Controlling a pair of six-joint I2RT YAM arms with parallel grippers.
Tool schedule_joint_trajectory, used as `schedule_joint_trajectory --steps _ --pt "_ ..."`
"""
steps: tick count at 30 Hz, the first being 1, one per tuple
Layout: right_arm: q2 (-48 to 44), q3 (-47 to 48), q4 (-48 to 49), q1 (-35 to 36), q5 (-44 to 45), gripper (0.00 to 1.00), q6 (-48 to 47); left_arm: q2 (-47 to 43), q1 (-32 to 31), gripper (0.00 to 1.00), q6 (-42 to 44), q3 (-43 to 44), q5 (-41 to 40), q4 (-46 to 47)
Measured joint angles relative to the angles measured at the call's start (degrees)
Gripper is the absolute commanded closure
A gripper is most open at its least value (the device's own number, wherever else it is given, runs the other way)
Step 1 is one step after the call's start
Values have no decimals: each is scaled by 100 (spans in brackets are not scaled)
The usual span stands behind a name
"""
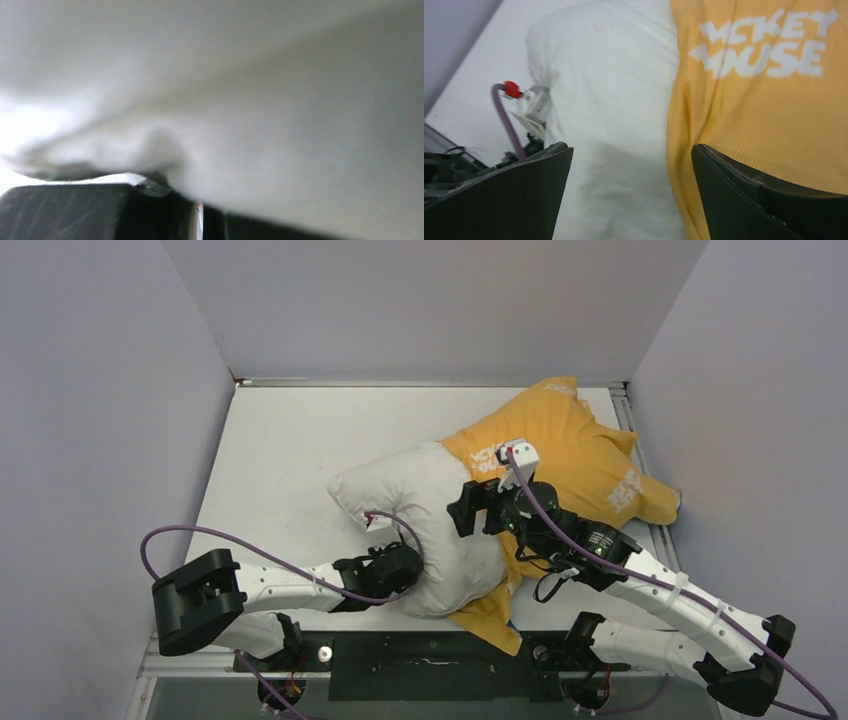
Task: Put the pillow into the pillowcase
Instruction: Stuff the pillow into the pillowcase.
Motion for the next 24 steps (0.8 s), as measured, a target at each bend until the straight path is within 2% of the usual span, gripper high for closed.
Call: schedule_joint_trajectory --steps 4,7,9,11,12,15,17,24 --pt "-197 162 -1255 197 1180 6 44 -20 15 100 4 33 -7 240" --pt "-295 166 -1867 240 1661 6 188 -20 22 100 2 50 -4 299" --pt "-302 166 -2229 243 1923 12 330 -20 20 100 2 55 0 308" --pt "-280 164 -2481 245 2109 22 431 -17 20 100 4 55 7 308" --pt "-260 164 -2546 249 2175 32 463 -15 20 100 4 57 11 308" --pt "-133 164 -2616 267 2280 73 485 2 20 100 9 76 17 308" --pt "-13 136 -2570 264 2225 93 448 2 20 100 11 76 20 308" --pt "-85 35 -2236 90 1532 95 212 2 28 100 11 76 24 308"
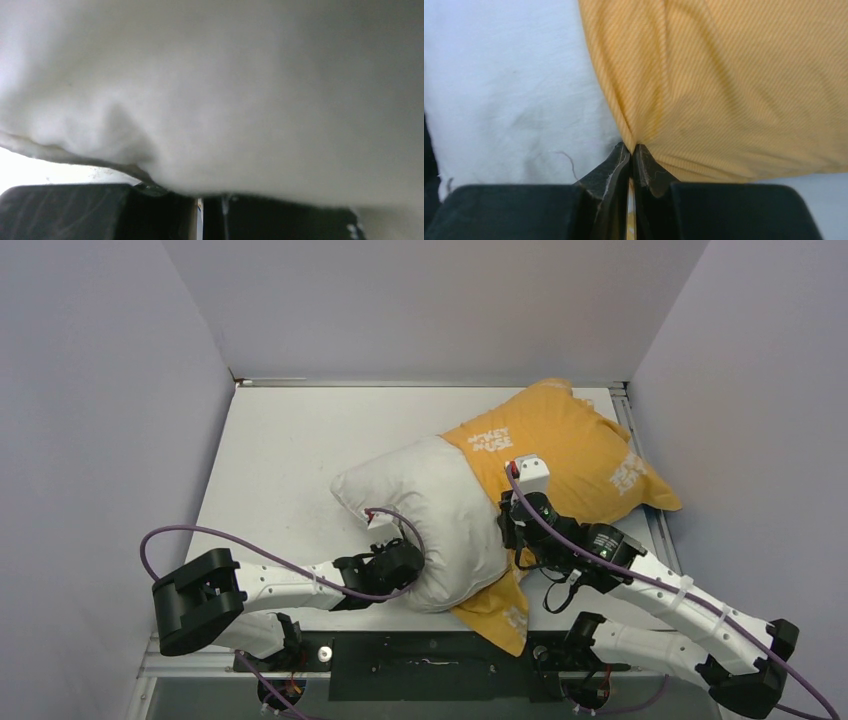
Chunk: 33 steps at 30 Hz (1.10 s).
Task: Put the pillow into the pillowcase
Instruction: Stuff the pillow into the pillowcase.
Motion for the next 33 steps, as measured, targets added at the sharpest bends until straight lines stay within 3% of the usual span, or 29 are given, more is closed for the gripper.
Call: schedule_joint_trajectory --steps 8,15,21,23,27,29,31,33 --pt "-221 -4 662 -219 -1727 95 -289 0 26 100 0 0 -15 -63" --pt "278 -787 2594 -249 -3825 95 249 98 83 100 52 0 -138 -273" --pt "570 -979 3250 -37 -4540 94 605 203 127 100 151 0 -302 -361" --pt "570 -802 2894 15 -4452 78 505 203 129 100 175 0 -317 -343" --pt "566 -76 1932 192 -3687 30 212 192 127 100 192 0 -315 -168" --pt "566 321 1578 258 -3165 13 52 179 127 100 190 0 -289 -68" --pt "586 791 1318 293 -2586 2 -138 179 111 100 190 2 -199 35" --pt "673 1329 1150 291 -1934 0 -356 179 68 100 190 13 -94 140"
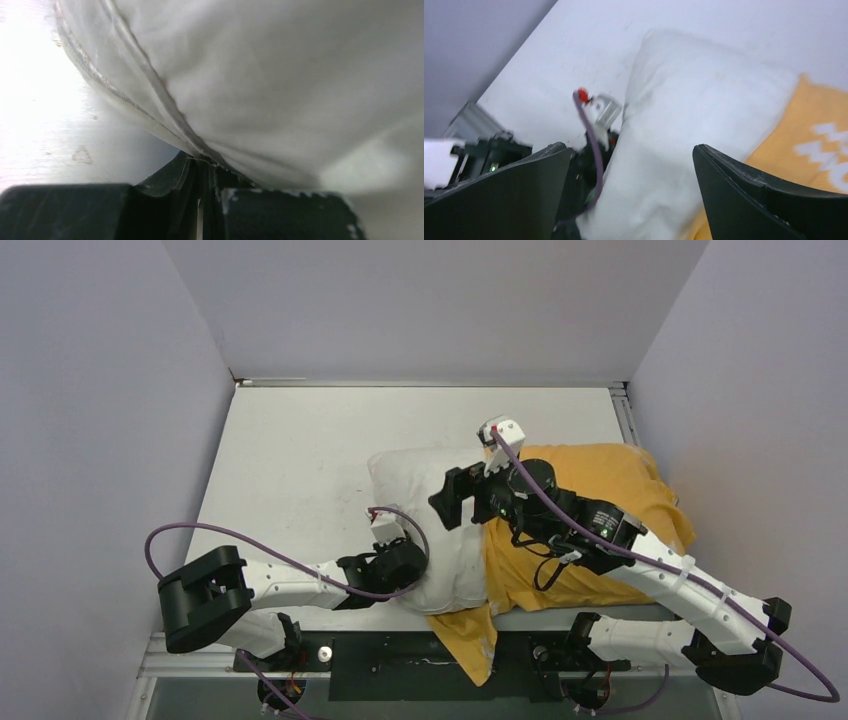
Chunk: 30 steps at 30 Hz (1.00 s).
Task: Put the pillow into the pillowcase
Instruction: Stuff the pillow into the pillowcase.
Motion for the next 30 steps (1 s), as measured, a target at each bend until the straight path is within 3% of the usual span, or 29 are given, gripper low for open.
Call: schedule_joint_trajectory --steps 2,5,10,14,16,19,20,30 --pt "173 518 -85 -31 667 6 -201 0 -35 100 0 17 98 94" --pt "564 1128 -146 -328 1434 6 -487 0 -63 100 0 50 192 149" --pt "1534 1488 -289 -1720 1541 3 -778 -2 -63 100 0 50 240 157" --pt "2365 1541 -610 -2439 1567 4 -872 -17 -63 100 0 50 245 155" --pt "2704 1541 -804 -2588 1591 26 -920 -33 -63 100 0 50 245 153" --pt "3023 1541 -994 -2629 1475 84 -1034 -74 -63 100 0 50 243 146" --pt "3056 1541 -1005 -2629 1377 94 -1071 -83 -63 100 0 50 243 144" --pt "2514 1541 -857 -2776 -533 95 -1054 26 -83 100 11 50 297 136"
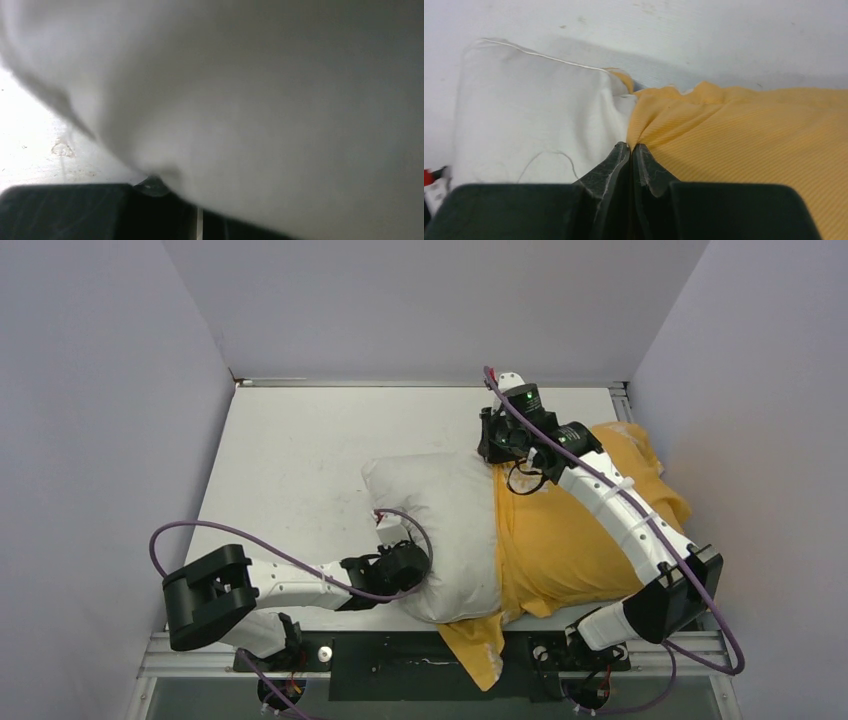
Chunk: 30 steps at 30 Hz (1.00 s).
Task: Put the pillow into the pillowcase
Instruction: Stuff the pillow into the pillowcase.
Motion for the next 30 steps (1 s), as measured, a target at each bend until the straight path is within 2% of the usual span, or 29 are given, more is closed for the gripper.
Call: schedule_joint_trajectory --steps 5,9,11,18,22,26,30 --pt "-450 -332 514 11 -1200 95 393 387 -17 100 26 48 24 24" --pt "-586 -769 1246 243 -1663 95 833 658 -22 100 61 232 26 39" --pt "-610 -1005 1624 466 -1690 95 1032 796 -28 100 61 323 48 59" --pt "-881 -2446 3947 1698 -1576 95 2208 1193 -120 100 -37 568 120 177" --pt "-896 -2859 4966 2361 -1300 95 2699 1421 -175 100 -192 680 105 417" --pt "-918 -2914 5235 2758 -1287 95 2848 1596 -208 100 -227 767 52 638" --pt "-1169 -2896 4760 2916 -1003 95 2566 1657 -214 100 -205 822 46 734"
